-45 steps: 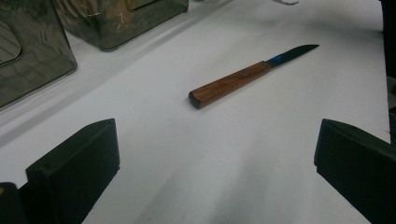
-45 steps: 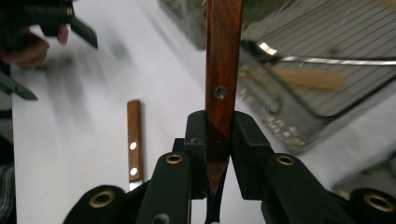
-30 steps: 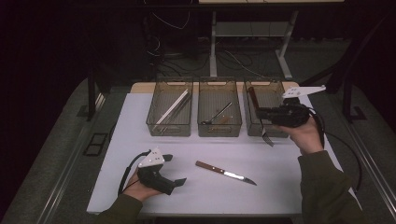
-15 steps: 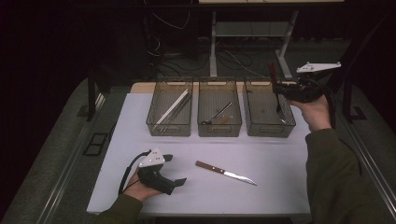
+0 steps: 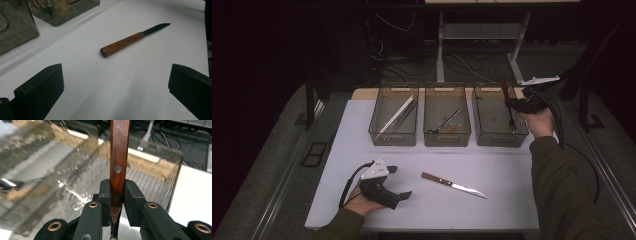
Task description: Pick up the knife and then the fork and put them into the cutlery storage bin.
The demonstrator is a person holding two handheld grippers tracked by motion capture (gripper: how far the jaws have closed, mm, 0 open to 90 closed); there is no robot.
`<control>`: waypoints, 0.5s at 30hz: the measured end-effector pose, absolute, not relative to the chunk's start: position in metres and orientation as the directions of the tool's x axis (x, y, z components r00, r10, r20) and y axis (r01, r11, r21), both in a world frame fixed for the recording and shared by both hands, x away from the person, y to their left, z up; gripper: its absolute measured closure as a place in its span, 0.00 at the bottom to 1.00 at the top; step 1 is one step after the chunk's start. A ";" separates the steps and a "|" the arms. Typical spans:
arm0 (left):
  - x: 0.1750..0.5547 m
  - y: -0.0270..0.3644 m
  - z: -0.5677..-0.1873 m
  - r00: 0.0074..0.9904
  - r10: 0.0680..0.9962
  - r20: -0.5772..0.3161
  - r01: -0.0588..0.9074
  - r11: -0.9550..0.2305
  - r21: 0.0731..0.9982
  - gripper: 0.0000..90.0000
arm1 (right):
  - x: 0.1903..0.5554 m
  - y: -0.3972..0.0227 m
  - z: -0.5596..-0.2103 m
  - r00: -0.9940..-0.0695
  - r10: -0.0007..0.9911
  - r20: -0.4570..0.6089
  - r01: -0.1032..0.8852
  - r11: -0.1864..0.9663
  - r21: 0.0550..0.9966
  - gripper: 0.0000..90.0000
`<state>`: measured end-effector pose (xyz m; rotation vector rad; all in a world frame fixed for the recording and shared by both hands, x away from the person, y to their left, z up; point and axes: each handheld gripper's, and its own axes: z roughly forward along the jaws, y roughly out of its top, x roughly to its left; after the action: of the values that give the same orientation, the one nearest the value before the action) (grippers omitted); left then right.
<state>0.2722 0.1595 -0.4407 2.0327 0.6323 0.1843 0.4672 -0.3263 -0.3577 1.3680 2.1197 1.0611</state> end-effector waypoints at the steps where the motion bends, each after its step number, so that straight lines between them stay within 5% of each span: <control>1: 0.272 0.159 -0.441 0.855 0.504 -0.123 0.359 -0.403 0.842 0.00 | 0.468 -0.326 -0.363 -0.436 0.897 0.067 0.600 0.235 0.764 0.86; 15: 0.272 0.158 -0.441 0.858 0.498 -0.125 0.360 -0.408 0.839 0.00 | 0.469 -0.326 -0.389 -0.442 0.895 0.063 0.651 0.272 0.709 0.86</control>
<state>0.2721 0.1582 -0.4415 2.0397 0.6262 0.1765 0.4694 -0.3262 -0.3890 1.4060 2.1981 0.9677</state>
